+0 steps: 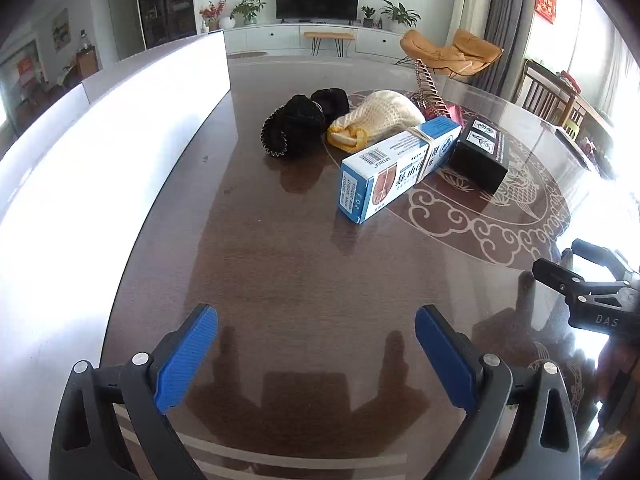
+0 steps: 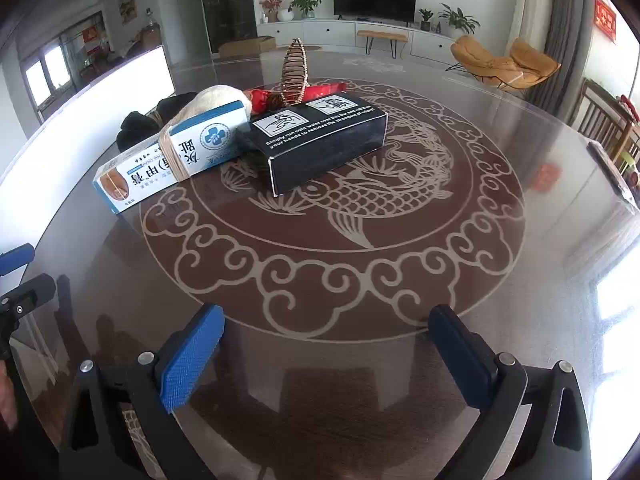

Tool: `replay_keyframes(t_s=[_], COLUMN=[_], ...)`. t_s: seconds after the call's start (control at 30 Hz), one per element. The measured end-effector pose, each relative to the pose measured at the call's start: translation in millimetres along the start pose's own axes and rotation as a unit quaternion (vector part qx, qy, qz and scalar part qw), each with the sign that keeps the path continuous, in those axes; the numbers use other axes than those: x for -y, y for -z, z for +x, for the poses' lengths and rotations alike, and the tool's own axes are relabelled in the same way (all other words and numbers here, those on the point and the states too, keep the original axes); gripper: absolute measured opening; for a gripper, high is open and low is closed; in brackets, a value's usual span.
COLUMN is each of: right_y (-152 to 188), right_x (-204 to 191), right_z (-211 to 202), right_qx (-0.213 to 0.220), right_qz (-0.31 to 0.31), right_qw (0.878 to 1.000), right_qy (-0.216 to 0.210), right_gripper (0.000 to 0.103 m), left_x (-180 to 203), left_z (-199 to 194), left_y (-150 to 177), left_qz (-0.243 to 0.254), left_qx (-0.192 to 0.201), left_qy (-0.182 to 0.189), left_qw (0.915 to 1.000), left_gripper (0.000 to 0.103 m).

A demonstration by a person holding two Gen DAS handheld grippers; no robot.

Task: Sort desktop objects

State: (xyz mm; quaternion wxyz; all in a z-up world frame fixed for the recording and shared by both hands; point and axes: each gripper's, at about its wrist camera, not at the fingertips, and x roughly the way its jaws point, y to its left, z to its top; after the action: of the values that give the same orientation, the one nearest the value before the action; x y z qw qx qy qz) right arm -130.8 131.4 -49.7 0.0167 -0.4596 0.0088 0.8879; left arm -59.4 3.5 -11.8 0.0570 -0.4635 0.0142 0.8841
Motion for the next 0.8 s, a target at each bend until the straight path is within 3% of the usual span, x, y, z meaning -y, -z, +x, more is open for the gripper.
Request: replay_keyframes(t_s=[0.2,0.8], right_y=[-2,-4], right_x=[-3,-6], right_z=[-4,-3], right_qx=[0.002,0.002], right_qz=[0.004,0.004], right_qw=[1.0,1.0], right_qy=[0.009,0.009], right_gripper=[0.103,0.103], left_x=[13,14], left_z=[23,25], left_y=[-16,-18], left_qz=[0.016,0.012], left_qx=[0.0,0.006], left_qy=[-0.013,-0.008], left_qw=[0.9998,0.9999], left_gripper=[0.103,0.103])
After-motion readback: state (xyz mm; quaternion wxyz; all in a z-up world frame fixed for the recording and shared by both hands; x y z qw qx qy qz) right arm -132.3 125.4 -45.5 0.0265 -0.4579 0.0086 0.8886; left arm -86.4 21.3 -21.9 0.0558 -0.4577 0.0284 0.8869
